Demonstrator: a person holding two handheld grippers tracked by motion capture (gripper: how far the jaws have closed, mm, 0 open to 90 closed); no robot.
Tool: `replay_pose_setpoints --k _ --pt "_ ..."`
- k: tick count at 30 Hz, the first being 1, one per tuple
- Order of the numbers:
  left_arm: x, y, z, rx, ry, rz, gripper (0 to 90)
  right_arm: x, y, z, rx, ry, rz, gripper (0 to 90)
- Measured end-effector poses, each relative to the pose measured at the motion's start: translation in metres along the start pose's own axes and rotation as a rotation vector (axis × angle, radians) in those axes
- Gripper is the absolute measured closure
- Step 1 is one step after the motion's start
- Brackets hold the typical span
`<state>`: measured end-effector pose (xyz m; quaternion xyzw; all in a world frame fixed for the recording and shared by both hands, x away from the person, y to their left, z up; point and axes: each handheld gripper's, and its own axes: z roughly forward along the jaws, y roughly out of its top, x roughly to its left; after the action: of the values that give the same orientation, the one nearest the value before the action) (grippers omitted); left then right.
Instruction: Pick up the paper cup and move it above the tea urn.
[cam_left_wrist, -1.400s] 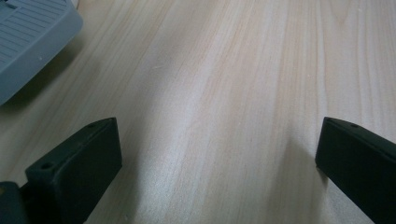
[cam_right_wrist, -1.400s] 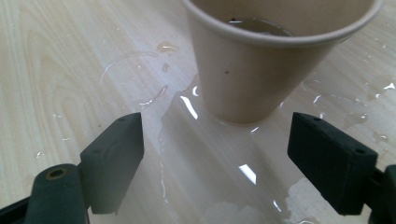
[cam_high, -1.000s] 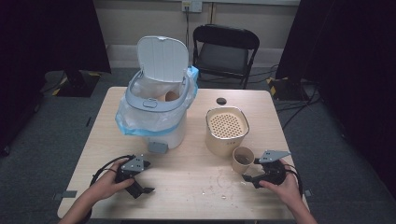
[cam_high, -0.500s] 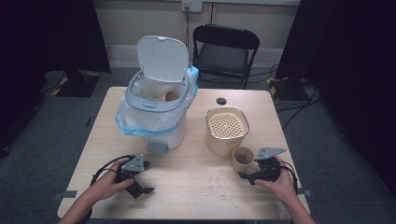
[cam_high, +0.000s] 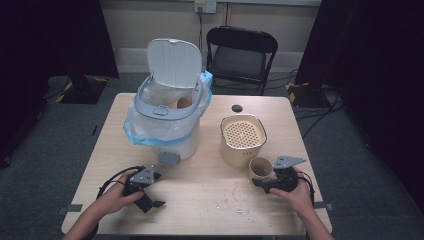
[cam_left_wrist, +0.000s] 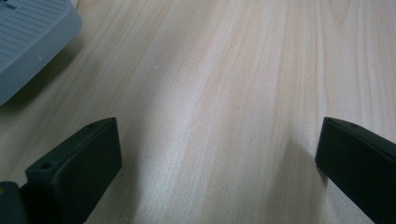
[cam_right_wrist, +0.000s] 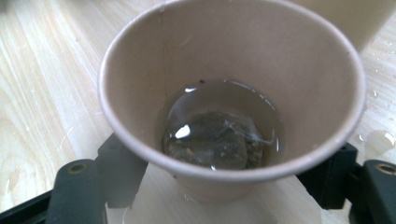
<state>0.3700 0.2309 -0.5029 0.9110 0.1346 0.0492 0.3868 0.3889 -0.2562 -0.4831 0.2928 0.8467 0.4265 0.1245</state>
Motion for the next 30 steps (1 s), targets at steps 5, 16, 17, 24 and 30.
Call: replay_pose_setpoints --k 5,16,17,24,30 --pt "0.0000 0.0000 0.0000 0.001 0.000 0.000 0.0 0.0008 -0.0008 0.0027 -0.014 -0.010 0.011 27.9" --pt "0.0000 0.0000 0.0000 0.000 0.000 0.000 0.0 0.0017 -0.0054 0.0064 -0.046 -0.012 0.027 29.5" --pt "0.0000 0.0000 0.0000 0.000 0.000 0.000 0.0 0.0021 -0.0048 0.0059 -0.039 -0.015 0.024 29.7" --pt "-0.0001 0.0000 0.0000 0.000 -0.003 0.003 0.0 0.0037 -0.0021 0.0033 -0.017 -0.027 -0.004 30.4" --pt "-0.0001 0.0001 -0.0002 0.003 -0.003 0.004 0.0 0.0011 -0.0017 -0.0031 0.015 -0.041 -0.021 30.7"
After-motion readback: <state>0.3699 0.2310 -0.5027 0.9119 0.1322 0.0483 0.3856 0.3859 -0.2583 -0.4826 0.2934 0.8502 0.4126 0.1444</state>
